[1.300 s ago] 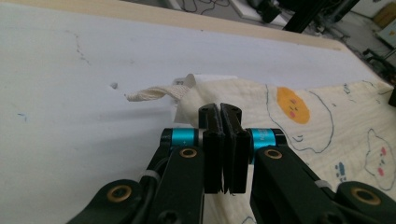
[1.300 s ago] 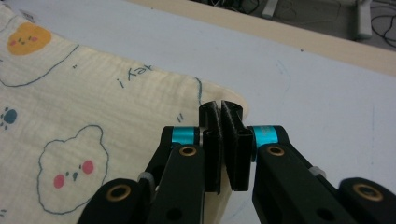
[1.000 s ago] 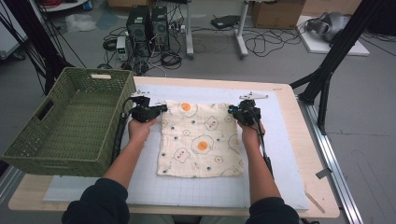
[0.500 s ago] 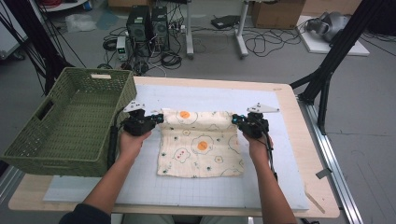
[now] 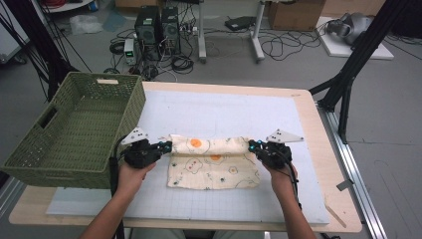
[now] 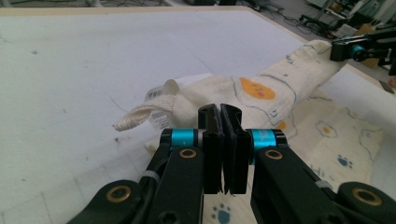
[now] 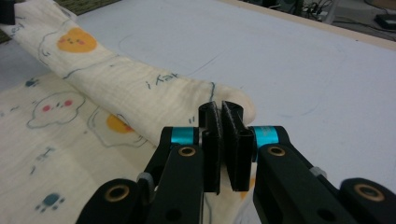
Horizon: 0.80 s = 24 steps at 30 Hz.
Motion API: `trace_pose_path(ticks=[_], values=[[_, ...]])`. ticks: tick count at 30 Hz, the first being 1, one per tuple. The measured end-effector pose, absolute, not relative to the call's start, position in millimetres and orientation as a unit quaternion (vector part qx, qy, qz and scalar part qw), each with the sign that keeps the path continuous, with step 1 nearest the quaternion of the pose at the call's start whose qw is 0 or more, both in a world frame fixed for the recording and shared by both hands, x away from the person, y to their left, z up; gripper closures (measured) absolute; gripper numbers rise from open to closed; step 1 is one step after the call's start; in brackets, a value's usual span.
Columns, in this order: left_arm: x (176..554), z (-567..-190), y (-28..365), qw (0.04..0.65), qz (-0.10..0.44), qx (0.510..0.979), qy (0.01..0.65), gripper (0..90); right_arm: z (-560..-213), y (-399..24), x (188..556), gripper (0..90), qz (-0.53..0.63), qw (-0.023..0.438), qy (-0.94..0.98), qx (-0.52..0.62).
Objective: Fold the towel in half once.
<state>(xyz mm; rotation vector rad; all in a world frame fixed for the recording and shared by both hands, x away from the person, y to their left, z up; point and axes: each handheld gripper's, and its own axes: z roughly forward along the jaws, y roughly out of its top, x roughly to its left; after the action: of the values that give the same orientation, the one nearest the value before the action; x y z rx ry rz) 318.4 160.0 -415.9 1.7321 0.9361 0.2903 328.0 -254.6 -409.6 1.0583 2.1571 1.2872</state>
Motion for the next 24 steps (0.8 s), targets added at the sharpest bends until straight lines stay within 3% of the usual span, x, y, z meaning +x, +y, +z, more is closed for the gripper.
trace_pose_path(ticks=[19,22,23,24], values=[[286,-436,161,0.507,0.092,0.768,0.381,85.4,-434,-263,290,85.7,0.432,0.17,0.809,0.36],[287,-434,163,0.508,0.099,0.758,0.397,73.9,-435,-264,288,81.8,0.431,0.167,0.81,0.361],[288,-432,165,0.51,0.1,0.754,0.401,66.3,-434,-265,288,77.8,0.433,0.167,0.809,0.36],[289,-430,168,0.518,0.1,0.748,0.404,64.4,-433,-267,287,72.8,0.437,0.164,0.807,0.362]])
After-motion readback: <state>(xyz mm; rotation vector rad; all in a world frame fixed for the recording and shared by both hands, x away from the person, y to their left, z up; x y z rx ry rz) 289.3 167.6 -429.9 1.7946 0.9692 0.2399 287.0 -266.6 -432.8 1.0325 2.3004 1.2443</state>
